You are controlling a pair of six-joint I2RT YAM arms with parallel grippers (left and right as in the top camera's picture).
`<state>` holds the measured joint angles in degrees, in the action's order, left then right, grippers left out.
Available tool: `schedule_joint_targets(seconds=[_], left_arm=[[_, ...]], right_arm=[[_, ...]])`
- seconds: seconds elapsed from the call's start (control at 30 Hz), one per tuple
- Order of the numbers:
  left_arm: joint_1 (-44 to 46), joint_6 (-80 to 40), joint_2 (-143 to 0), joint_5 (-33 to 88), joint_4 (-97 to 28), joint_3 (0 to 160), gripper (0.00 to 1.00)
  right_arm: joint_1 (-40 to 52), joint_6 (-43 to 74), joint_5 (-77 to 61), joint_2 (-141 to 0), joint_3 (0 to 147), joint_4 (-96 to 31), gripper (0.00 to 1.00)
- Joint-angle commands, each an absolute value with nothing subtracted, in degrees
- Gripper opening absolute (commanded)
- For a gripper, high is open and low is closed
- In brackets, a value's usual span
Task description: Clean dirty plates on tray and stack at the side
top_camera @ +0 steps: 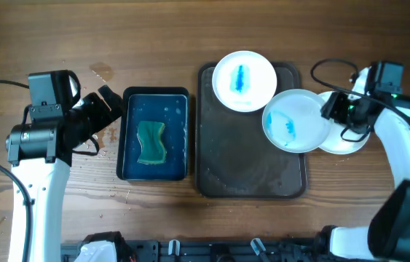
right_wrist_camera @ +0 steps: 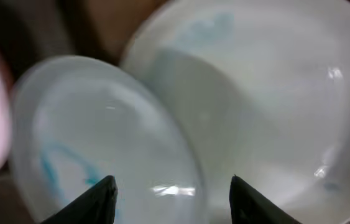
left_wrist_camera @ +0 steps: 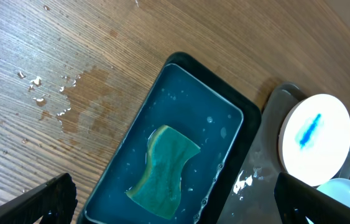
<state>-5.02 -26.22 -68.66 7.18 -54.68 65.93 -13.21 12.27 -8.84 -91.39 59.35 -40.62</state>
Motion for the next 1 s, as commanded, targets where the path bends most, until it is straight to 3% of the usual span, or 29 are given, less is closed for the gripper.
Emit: schedule_joint_targets(seconds=[0.0, 0.03, 0.07, 0.1, 0.13, 0.33, 0.47, 0.6, 0.7, 0.73, 0.8, 0.87, 0.97], left_arm=[[-5.4, -26.1, -68.3, 7.7, -54.6, 66.8, 1.00], [-5.4, -26.1, -68.3, 7.7, -54.6, 66.8, 1.00], [-5.4, -26.1, -68.3, 7.7, -54.6, 66.8, 1.00], [-5.4, -26.1, -68.3, 7.7, -54.6, 66.8, 1.00], [-5.4, -26.1, -68.3, 7.7, -54.6, 66.8, 1.00], [-5.4, -26.1, -68.3, 7.7, -54.6, 66.8, 1.00], [-5.4, -26.1, -68.3, 7.7, -54.6, 66.8, 1.00], [-5.4, -26.2, -68.3, 7.7, -54.5, 66.8, 1.00], [-5.4, -26.2, -68.3, 12.4, -54.0, 66.8, 1.00], [-5.4, -26.2, -68.3, 13.1, -54.0, 66.8, 1.00], [-5.4, -26.1, -68.3, 17.6, -54.1, 66.8, 1.00], [-2.5, -25.4, -70.1, 17.1, -56.5, 66.5, 0.99], [3.9, -25.0, -74.1, 11.9, -57.7, 63.4, 0.84]], right_arm=[[-13.2, 11.3, -4.3, -96.1, 58.9, -39.2, 0.57], [-13.2, 11.4, -5.4, -97.4, 58.8, -38.8, 0.52], [-13.2, 12.2, -6.4, -98.7, 58.7, -38.8, 0.38], [-13.2, 12.2, -7.6, -99.8, 58.7, -39.5, 0.10], [-13.2, 12.0, -7.5, -100.0, 58.7, -40.4, 0.04], [-12.6, 10.7, -12.0, -87.0, 61.5, -48.1, 0.04], [-5.8, 10.8, -13.8, -77.3, 59.8, -57.7, 0.04], [6.9, 23.9, -13.8, -78.2, 45.8, -45.2, 0.04], [11.1, 33.3, -13.8, -79.2, 39.0, -37.2, 0.04], [11.1, 33.0, -12.8, -79.2, 39.2, -37.2, 0.06], [11.0, 29.7, -10.1, -78.1, 41.5, -39.0, 0.25], [11.0, 22.1, -7.2, -75.5, 48.3, -44.7, 0.28], [11.0, 17.8, -6.9, -72.7, 53.9, -48.7, 0.27]])
